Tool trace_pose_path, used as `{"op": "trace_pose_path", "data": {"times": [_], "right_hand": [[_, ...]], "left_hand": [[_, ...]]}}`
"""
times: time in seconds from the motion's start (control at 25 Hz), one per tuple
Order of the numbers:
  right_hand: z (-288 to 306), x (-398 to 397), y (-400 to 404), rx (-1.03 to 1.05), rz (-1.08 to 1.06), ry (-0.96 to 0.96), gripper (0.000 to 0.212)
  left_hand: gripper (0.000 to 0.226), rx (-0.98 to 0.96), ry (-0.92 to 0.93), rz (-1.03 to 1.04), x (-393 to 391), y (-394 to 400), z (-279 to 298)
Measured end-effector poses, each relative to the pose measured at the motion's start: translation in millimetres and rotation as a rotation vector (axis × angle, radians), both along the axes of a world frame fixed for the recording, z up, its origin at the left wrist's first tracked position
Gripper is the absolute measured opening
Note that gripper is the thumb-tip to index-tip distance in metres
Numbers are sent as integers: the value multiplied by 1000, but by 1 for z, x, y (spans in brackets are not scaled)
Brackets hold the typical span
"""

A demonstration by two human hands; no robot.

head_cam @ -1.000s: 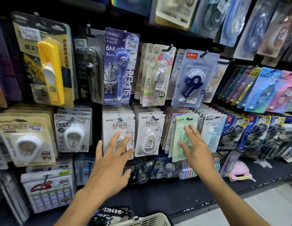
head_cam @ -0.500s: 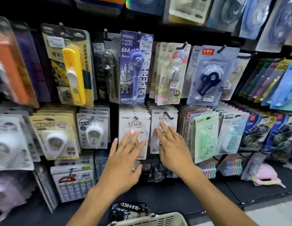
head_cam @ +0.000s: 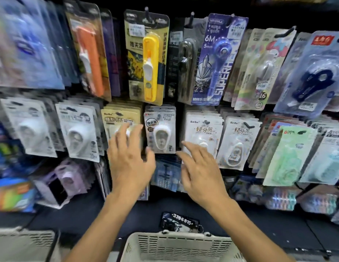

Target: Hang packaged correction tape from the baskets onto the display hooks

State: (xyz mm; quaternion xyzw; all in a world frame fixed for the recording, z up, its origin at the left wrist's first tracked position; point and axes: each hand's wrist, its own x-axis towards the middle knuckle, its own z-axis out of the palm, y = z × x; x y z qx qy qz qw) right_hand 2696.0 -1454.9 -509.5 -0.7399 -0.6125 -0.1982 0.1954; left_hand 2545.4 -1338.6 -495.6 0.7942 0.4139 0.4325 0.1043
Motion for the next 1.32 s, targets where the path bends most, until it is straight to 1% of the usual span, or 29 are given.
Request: {"op": "trace_pose_path", "data": {"times": [0.04, 0.08, 0.12, 0.16, 0.2, 0.24, 0.28, 0.32, 0.36, 0.4, 0.44, 0.52, 0.56, 0.6, 0.64, 0.68, 0.72, 0.76, 0.8, 0.84, 0.88, 0.92, 0.96, 1.0, 1.08, 1.16, 1.24, 1.28, 1.32], "right_hand": [[2, -8, 8, -19, 23, 4, 47], [5, -16, 17, -46, 48, 6, 49], [9, -24, 25, -73, 75, 5, 50], [12, -31, 34, -94, 102, 6, 51], [15, -37, 41, -113, 122, 13, 52], [18, -43, 48, -128, 136, 20, 54], [20, -49, 54, -144, 151, 15, 57], [21, -55, 61, -168, 174, -11, 60], [20, -61, 68, -203, 203, -57, 63], [19, -66, 76, -247, 229, -111, 66], [18, -70, 83, -287, 245, -164, 67], [13, -77, 97, -323, 238, -218, 72], [10, -80, 102, -330, 222, -218, 74], [7, -83, 105, -329, 205, -207, 75], [3, -86, 105, -321, 190, -190, 74], [0, -87, 105, -317, 178, -178, 74], [-3, -87, 104, -315, 172, -170, 72], [-5, -85, 103, -314, 167, -167, 71], [-7, -83, 101, -310, 161, -170, 70], [-8, -81, 100, -305, 157, -173, 70], [-8, -80, 100, -309, 155, -169, 70], [-8, -79, 99, -315, 155, -170, 71], [-8, -79, 99, -315, 158, -169, 72], [-9, -81, 99, -319, 155, -169, 72], [-7, -82, 98, -321, 154, -150, 73], [-6, -81, 95, -321, 173, -123, 73], [-6, -76, 83, -319, 171, -78, 72], [-5, -71, 71, -316, 164, -32, 72], [-2, -69, 60, -297, 160, 12, 71]], "left_hand": [[70, -37, 9, 73, -8, 5, -1], [78, -115, 80, 74, -14, 13, -1], [86, -187, 177, 26, -19, 21, -3], [93, -220, 240, -46, -23, 29, -5], [94, -232, 243, -120, -26, 34, -5], [89, -216, 166, -165, -30, 36, -5], [79, -169, 40, -147, -34, 36, -3], [67, -106, -70, -40, -39, 36, -2], [59, -77, -134, 96, -46, 37, -1], [58, -66, -133, 189, -53, 42, 2], [60, -78, -35, 215, -58, 49, 4], [64, -126, 301, 175, -67, 61, 3], [67, -117, 386, 147, -69, 65, 0], [67, -100, 365, 113, -71, 68, -1], [63, -88, 242, 82, -76, 69, 2], [56, -71, 52, 99, -81, 72, 6], [52, -52, -130, 195, -88, 77, 9], [55, -58, -251, 328, -96, 84, 11], [61, -122, -285, 416, -104, 93, 13], [65, -234, -261, 428, -110, 105, 13], [64, -380, -237, 375, -113, 115, 11], [63, -510, -255, 291, -112, 123, 7], [62, -632, -313, 216, -110, 124, 3], [61, -686, -390, 192, -107, 124, -3], [54, -602, -490, 269, -105, 116, -15], [54, -576, -543, 305, -100, 104, -19], [65, -533, -473, 327, -91, 87, -16], [70, -498, -445, 300, -86, 77, -9], [73, -452, -435, 228, -82, 70, -5]]}}
